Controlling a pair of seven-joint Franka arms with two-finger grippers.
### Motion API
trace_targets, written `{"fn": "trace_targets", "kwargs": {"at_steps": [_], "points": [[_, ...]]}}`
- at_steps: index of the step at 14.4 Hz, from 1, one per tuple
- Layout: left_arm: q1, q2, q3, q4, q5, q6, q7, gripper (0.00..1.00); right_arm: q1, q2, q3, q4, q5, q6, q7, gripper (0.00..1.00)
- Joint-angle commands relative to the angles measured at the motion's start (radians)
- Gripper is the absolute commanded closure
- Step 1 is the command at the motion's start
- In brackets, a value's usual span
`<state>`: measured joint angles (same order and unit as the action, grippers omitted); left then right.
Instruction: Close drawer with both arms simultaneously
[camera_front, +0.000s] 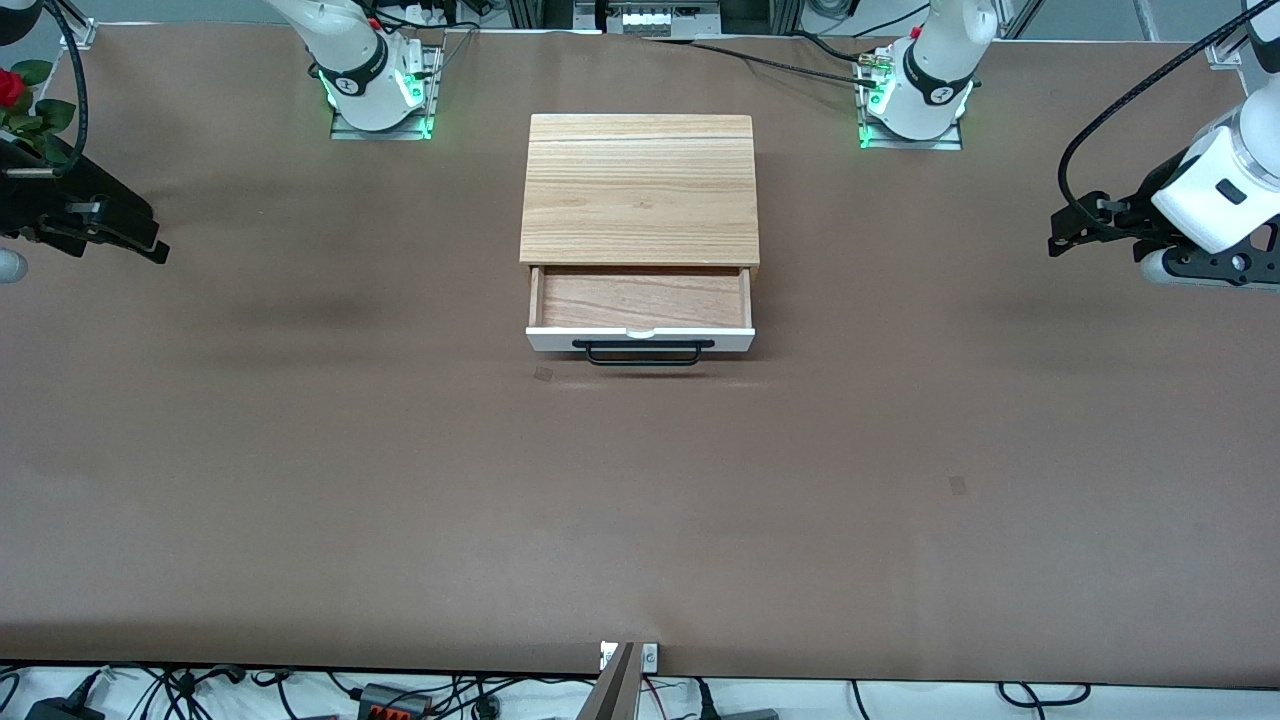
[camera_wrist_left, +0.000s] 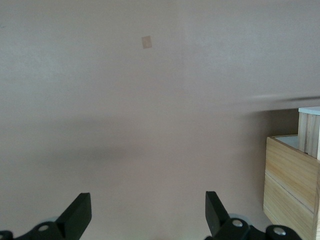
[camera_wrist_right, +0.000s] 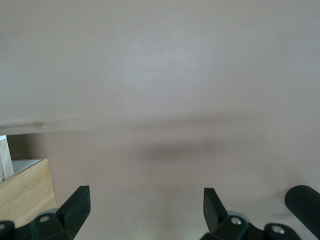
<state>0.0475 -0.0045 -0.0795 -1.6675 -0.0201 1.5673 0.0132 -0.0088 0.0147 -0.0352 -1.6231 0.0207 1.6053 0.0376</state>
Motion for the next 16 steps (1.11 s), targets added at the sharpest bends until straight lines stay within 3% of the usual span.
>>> {"fn": "trace_targets", "kwargs": {"at_steps": [1,9,13,16], "points": [[-0.003,0.014,-0.005,0.031,0.023,-0.026,-0.015,0.0,-0.005,0.002,0.008,0.015,-0.002,-0.016,0.005,0.0],[-0.003,0.083,-0.006,0.06,0.003,-0.021,0.033,0.0,-0.007,0.004,0.008,0.015,-0.004,-0.018,-0.016,0.0],[-0.008,0.161,-0.005,0.064,-0.196,0.014,0.034,0.0,0.004,0.007,0.014,0.011,-0.005,-0.018,-0.015,0.0],[-0.064,0.204,-0.013,0.063,-0.21,0.12,-0.06,0.0,0.003,0.033,0.014,0.012,-0.004,-0.018,-0.016,0.0]]}}
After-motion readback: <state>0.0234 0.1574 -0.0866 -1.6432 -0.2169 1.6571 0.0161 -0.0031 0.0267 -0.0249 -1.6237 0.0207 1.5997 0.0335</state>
